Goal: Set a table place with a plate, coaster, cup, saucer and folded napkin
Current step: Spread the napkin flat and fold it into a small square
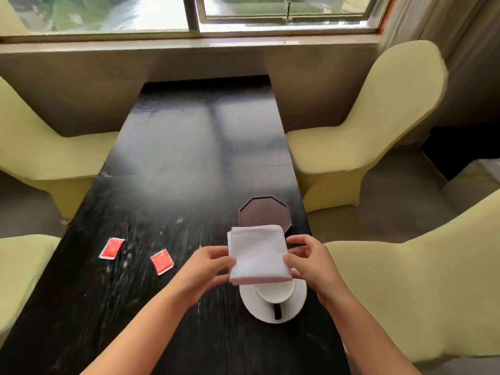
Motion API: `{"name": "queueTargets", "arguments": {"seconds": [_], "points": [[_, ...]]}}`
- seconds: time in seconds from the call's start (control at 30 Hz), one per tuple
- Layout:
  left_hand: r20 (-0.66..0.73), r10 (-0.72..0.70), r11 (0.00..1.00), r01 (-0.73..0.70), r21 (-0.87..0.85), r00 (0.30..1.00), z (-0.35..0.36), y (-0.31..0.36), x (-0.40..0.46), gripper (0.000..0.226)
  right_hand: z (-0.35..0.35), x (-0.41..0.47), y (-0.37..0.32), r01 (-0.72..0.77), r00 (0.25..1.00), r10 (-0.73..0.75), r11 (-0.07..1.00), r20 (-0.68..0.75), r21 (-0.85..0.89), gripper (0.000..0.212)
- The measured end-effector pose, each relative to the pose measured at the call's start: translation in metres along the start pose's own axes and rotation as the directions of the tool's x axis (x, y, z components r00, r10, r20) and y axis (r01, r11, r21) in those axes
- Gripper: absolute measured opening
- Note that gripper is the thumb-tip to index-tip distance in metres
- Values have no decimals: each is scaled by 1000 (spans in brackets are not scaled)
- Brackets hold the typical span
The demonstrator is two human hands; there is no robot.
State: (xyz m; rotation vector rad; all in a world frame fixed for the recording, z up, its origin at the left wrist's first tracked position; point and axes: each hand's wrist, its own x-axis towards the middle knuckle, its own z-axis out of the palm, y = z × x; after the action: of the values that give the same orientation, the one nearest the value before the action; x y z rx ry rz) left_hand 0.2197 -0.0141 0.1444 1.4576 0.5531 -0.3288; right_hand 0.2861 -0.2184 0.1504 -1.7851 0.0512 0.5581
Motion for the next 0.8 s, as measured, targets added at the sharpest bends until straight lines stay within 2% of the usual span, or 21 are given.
{"name": "queueTargets", "arguments": {"seconds": [0.1, 0.2, 0.27, 0.5, 0.7, 0.8], "points": [[-11, 45, 998, -44, 47, 999, 5, 2, 35, 27, -4, 36, 11, 20, 999, -23, 998, -48, -64, 33], [-179, 119, 989, -102, 104, 977, 14, 2, 78, 38, -6, 79, 20, 57, 991, -71, 990, -110, -133, 26], [-244, 195, 971, -152, 184, 950, 17, 1, 108, 37, -4, 111, 26, 92, 985, -116, 980, -124, -179, 23], [-244, 362, 897, -265, 353, 900, 10, -15, 203, 34, 6, 208, 53, 149, 974, -192, 943, -123, -296, 26], [-226, 355, 872, -234, 431, 907, 8, -30, 259, 41, 10, 256, 71, 186, 962, -252, 882, -101, -433, 32], [-156, 352, 827, -228, 514, 923, 12, -38, 274, 50, 8, 270, 80, 209, 950, -298, 826, -91, -523, 35]]}}
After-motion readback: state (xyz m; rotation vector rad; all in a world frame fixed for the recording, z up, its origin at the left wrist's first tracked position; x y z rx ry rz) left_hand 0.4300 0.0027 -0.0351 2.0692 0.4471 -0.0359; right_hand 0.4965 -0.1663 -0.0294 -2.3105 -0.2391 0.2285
